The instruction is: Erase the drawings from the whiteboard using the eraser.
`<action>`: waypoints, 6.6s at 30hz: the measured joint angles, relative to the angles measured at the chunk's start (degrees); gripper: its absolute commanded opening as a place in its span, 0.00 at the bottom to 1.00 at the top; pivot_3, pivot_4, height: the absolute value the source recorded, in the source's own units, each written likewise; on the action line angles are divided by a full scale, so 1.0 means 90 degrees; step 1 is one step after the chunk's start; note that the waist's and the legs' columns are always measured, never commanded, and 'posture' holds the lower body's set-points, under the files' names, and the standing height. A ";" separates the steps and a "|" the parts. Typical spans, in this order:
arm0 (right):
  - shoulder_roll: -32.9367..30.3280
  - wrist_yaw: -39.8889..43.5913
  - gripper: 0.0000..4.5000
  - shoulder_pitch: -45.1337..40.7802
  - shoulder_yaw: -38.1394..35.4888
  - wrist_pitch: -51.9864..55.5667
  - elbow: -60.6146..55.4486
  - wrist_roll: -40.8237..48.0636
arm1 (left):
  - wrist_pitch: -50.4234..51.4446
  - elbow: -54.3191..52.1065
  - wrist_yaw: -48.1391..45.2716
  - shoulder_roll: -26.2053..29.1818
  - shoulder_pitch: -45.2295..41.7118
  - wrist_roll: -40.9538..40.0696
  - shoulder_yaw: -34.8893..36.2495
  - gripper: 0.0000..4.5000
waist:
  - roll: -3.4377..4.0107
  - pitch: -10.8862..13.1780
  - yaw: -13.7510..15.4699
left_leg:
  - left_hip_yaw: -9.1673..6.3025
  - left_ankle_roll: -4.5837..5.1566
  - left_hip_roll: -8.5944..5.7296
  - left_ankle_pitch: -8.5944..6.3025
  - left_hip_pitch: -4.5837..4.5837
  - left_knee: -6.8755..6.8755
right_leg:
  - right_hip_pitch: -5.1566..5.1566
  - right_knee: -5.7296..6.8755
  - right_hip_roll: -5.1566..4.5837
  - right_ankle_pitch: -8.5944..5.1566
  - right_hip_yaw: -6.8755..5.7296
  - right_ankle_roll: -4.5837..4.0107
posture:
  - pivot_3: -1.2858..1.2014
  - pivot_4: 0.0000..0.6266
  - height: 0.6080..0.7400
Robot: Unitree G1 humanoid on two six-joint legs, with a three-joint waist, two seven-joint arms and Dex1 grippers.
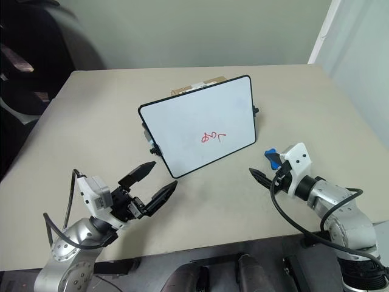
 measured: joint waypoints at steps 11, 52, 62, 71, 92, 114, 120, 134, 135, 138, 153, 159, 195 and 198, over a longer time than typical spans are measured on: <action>-0.0028 -0.0120 0.88 0.0048 -0.0090 0.0165 -0.0167 0.0022 | 0.0109 0.0089 -0.0061 0.0055 -0.0125 -0.0143 0.0105 1.00 | 0.0000 0.0000 0.0000 | 0.0000 0.0001 0.0000 -0.0001 0.0000 0.0000 | 0.0000 0.0001 0.0000 0.0003 0.0000 -0.0005 | 0.52 0.24 1.00; 0.0126 -0.1013 0.22 -0.2152 0.0790 0.1692 0.1894 -0.1135 | 0.0168 0.0217 0.0058 -0.0113 0.0035 -0.0123 -0.0003 1.00 | 0.0002 0.0001 0.0011 | 0.0001 0.0006 -0.0006 -0.0002 -0.0006 -0.0003 | -0.0011 0.0003 -0.0007 0.0019 -0.0001 -0.0024 | 0.52 0.24 1.00; 0.1238 -0.1040 0.22 -0.3279 0.1113 0.1903 0.1388 -0.0936 | 0.0163 0.0208 0.0058 -0.0104 0.0031 -0.0124 -0.0002 1.00 | 0.0001 0.0001 -0.0036 | 0.0001 0.0007 -0.0006 -0.0002 -0.0002 -0.0002 | -0.0033 0.0003 -0.0006 0.0019 -0.0002 -0.0026 | 0.52 0.24 1.00; 0.1897 -0.1038 0.22 -0.3727 0.1752 0.1567 0.2269 -0.1143 | 0.0159 0.0056 0.0089 -0.0110 0.0195 -0.0126 0.0006 1.00 | 0.0001 0.0001 0.0000 | 0.0003 -0.0036 -0.0010 0.0014 -0.0007 0.0003 | -0.0033 -0.0002 -0.0010 -0.0001 -0.0003 -0.0025 | 0.52 0.24 1.00; 0.1870 -0.1035 0.22 -0.3679 0.2336 0.1348 0.3815 -0.2126 | 0.0140 -0.0295 0.0307 -0.0126 0.0464 -0.0145 0.0064 1.00 | 0.0000 0.0000 -0.0044 | 0.0004 -0.0012 -0.0003 0.0016 0.0001 0.0000 | -0.0040 0.0014 -0.0007 0.0057 -0.0004 -0.0065 | 0.52 0.24 1.00; 0.2163 -0.1030 0.22 -0.4104 0.1737 0.1066 0.3314 -0.1939 | 0.0134 -0.0295 0.0304 -0.0155 0.0346 -0.0141 0.0060 1.00 | 0.0000 0.0000 -0.0043 | 0.0005 -0.0019 -0.0002 0.0004 -0.0016 -0.0006 | -0.0060 0.0009 -0.0005 0.0033 -0.0005 -0.0059 | 0.52 0.24 1.00; 0.1948 -0.1022 0.22 -0.3705 0.1853 0.1178 0.3561 -0.2091 | 0.0125 -0.0295 0.0305 -0.0180 0.0392 -0.0137 0.0056 1.00 | -0.0001 0.0000 -0.0052 | 0.0004 -0.0014 -0.0001 0.0013 -0.0005 -0.0003 | -0.0049 0.0012 -0.0005 0.0055 -0.0004 -0.0069 | 0.52 0.24 1.00; 0.2026 -0.0994 0.22 -0.4159 0.1887 0.1271 0.3584 -0.2104 | 0.0121 -0.0291 0.0287 -0.0175 0.0326 -0.0136 0.0056 1.00 | 0.0001 0.0001 -0.0093 | 0.0004 -0.0022 0.0003 0.0020 -0.0016 -0.0011 | -0.0066 0.0014 0.0000 0.0060 -0.0004 -0.0071 | 0.52 0.24 1.00; 0.2067 -0.0994 0.22 -0.4311 0.1862 0.1264 0.3523 -0.2098 | 0.0121 -0.0291 0.0287 -0.0176 0.0312 -0.0136 0.0054 1.00 | 0.0001 0.0001 -0.0093 | 0.0004 -0.0023 0.0003 0.0021 -0.0016 -0.0015 | -0.0067 0.0013 0.0000 0.0060 -0.0004 -0.0071 | 0.52 0.24 1.00; 0.2157 -0.0991 0.22 -0.4637 0.1773 0.1193 0.3467 -0.2063 | 0.0121 -0.0288 0.0287 -0.0176 0.0305 -0.0135 0.0053 1.00 | 0.0001 0.0000 -0.0088 | 0.0004 -0.0023 0.0003 0.0019 -0.0016 -0.0022 | -0.0069 0.0010 0.0001 0.0054 -0.0005 -0.0073 | 0.52 0.24 1.00; 0.2163 -0.0914 0.22 -0.4514 0.1777 0.1000 0.3562 -0.2092 | 0.0112 -0.0289 0.0312 -0.0184 0.0431 -0.0138 0.0062 1.00 | -0.0002 -0.0001 -0.0079 | 0.0004 -0.0034 0.0002 0.0008 -0.0011 -0.0018 | -0.0061 0.0009 0.0000 0.0023 -0.0005 -0.0071 | 0.52 0.24 1.00; 0.1987 -0.0846 0.22 -0.3728 0.2094 0.1158 0.3776 -0.2250 | 0.0101 -0.0305 0.0311 -0.0182 0.0470 -0.0144 0.0089 1.00 | -0.0001 -0.0001 -0.0088 | 0.0004 -0.0021 0.0003 0.0007 -0.0006 -0.0007 | -0.0054 0.0015 0.0000 0.0047 -0.0004 -0.0075 | 0.52 0.24 1.00; 0.2059 -0.0861 0.22 -0.3708 0.2001 0.1208 0.3987 -0.2379 | 0.0101 -0.0312 0.0304 -0.0112 0.0479 -0.0217 0.0288 1.00 | -0.0001 -0.0001 -0.0110 | 0.0003 -0.0029 0.0006 0.0030 -0.0007 -0.0008 | -0.0059 0.0018 0.0002 0.0069 -0.0004 -0.0083 | 0.52 0.24 1.00; 0.2049 -0.0858 0.22 -0.3712 0.2000 0.1217 0.3987 -0.2377 | 0.0101 -0.0311 0.0298 -0.0080 0.0476 -0.0232 0.0322 1.00 | -0.0001 -0.0001 -0.0108 | 0.0003 -0.0028 0.0006 0.0032 -0.0007 -0.0009 | -0.0058 0.0017 0.0002 0.0070 -0.0004 -0.0084 | 0.52 0.24 1.00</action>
